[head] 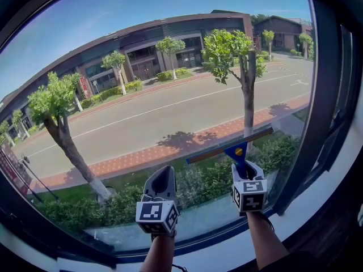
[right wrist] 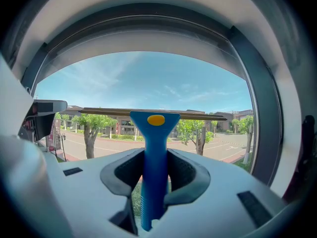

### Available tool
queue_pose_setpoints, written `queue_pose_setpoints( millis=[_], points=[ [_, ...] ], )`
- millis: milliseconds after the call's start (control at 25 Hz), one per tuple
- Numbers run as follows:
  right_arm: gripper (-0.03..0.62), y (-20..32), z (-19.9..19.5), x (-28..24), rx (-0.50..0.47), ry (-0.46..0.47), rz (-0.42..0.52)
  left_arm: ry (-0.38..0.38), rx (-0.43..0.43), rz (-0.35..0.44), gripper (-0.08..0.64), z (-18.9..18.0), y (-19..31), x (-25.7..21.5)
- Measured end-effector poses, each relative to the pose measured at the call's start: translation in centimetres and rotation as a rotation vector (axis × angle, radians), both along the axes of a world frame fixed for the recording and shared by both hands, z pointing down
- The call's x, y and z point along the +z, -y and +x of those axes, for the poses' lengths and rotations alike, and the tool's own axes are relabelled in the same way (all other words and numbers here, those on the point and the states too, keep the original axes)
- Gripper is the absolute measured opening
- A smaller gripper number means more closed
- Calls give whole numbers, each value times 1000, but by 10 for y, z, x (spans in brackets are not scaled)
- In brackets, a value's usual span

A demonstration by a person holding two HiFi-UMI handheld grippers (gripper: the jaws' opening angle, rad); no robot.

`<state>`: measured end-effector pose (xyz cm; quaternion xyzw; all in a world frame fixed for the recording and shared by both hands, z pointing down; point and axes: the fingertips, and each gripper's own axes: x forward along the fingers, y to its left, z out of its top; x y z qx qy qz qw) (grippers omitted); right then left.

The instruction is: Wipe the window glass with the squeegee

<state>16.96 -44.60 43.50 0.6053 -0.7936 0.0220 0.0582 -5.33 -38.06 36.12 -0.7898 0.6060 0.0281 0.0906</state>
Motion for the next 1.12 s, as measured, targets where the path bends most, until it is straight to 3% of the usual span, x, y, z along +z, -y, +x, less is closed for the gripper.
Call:
queue_pose_setpoints(
  millis=[480,840,1120],
  points=[
    [137,1,3,26,-10,-43,-33,-26,-12,-30,2,-3,-5,14],
    [137,-8,4,18,-5,-33,-35,-57,-39,-36,2,-24,-24,19],
    [137,-21,-9,20,-1,-6,-43,-69,0,-55,2,-31,-47,35]
  ],
)
